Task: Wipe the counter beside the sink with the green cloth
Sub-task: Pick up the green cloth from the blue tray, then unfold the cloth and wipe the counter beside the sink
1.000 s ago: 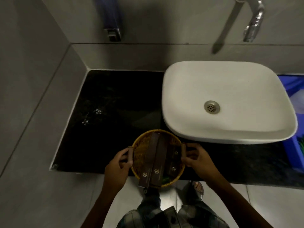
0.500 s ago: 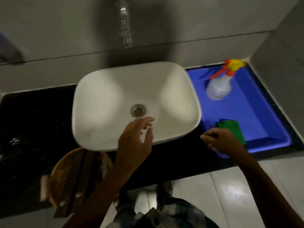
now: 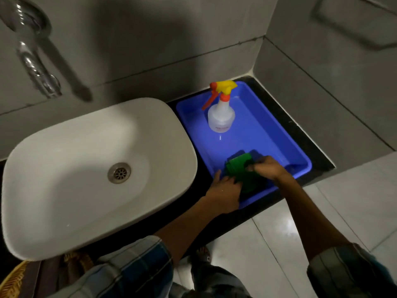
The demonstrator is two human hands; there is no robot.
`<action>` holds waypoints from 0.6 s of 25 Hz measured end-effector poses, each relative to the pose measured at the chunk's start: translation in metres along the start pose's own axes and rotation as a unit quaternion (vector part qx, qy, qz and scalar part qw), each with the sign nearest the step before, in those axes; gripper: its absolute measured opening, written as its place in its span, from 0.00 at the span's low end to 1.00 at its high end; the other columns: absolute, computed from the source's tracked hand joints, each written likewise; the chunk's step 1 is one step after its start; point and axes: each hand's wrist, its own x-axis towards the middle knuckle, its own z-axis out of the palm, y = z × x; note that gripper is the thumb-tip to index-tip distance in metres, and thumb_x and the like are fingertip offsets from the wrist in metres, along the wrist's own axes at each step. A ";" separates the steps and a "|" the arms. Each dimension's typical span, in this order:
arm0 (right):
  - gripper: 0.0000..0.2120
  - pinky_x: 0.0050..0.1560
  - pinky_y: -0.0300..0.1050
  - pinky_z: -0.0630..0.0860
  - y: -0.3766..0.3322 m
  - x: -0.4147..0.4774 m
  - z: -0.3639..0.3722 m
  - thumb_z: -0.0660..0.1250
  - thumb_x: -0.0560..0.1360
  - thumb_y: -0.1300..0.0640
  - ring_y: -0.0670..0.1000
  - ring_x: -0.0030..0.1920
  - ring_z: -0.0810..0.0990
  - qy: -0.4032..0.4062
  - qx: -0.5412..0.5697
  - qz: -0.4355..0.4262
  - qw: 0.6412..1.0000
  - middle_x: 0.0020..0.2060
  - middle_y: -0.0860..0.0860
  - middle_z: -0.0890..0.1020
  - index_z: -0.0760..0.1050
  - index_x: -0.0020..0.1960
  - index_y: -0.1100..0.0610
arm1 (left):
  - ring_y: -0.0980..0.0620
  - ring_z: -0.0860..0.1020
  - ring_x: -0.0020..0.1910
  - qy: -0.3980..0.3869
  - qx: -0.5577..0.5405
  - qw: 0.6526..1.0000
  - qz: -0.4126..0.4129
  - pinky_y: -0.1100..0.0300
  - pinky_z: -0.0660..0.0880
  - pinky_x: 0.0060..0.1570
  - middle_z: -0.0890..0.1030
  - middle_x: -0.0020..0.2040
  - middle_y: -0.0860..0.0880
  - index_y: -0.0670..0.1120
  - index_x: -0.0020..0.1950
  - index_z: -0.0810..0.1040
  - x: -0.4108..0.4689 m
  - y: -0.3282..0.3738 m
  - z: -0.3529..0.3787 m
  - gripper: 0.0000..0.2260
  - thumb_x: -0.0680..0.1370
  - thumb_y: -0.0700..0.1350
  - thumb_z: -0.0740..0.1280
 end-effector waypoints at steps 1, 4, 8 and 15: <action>0.16 0.54 0.56 0.80 -0.004 -0.009 -0.002 0.74 0.66 0.54 0.60 0.51 0.82 -0.001 0.064 0.004 0.998 0.49 0.62 0.84 0.82 0.51 0.61 | 0.43 0.67 0.70 0.026 -0.018 0.999 -0.022 0.41 0.48 0.75 0.72 0.68 0.42 0.46 0.72 0.67 -0.003 0.001 0.000 0.22 0.77 0.46 0.62; 0.13 0.45 0.52 0.81 -0.025 -0.054 -0.009 0.71 0.66 0.56 0.58 0.46 0.83 -0.026 0.233 -0.017 0.972 0.49 0.64 0.84 0.82 0.49 0.60 | 0.40 0.67 0.72 0.238 -0.215 0.944 -0.072 0.45 0.58 0.73 0.69 0.72 0.39 0.44 0.74 0.65 -0.025 -0.005 -0.012 0.26 0.78 0.50 0.65; 0.21 0.45 0.50 0.83 -0.081 -0.129 -0.003 0.67 0.66 0.58 0.57 0.47 0.85 -0.211 0.414 -0.111 0.879 0.51 0.61 0.85 0.79 0.57 0.64 | 0.48 0.79 0.62 0.269 -0.656 0.695 -0.124 0.49 0.75 0.64 0.79 0.64 0.45 0.48 0.70 0.67 -0.099 -0.037 -0.058 0.38 0.65 0.59 0.75; 0.08 0.45 0.58 0.79 -0.216 -0.267 0.161 0.73 0.72 0.56 0.63 0.41 0.81 -0.168 0.109 -0.370 0.907 0.40 0.62 0.82 0.80 0.47 0.59 | 0.54 0.81 0.55 0.424 -0.611 0.627 -0.231 0.58 0.80 0.54 0.82 0.58 0.51 0.55 0.67 0.70 -0.321 -0.162 -0.039 0.30 0.67 0.48 0.76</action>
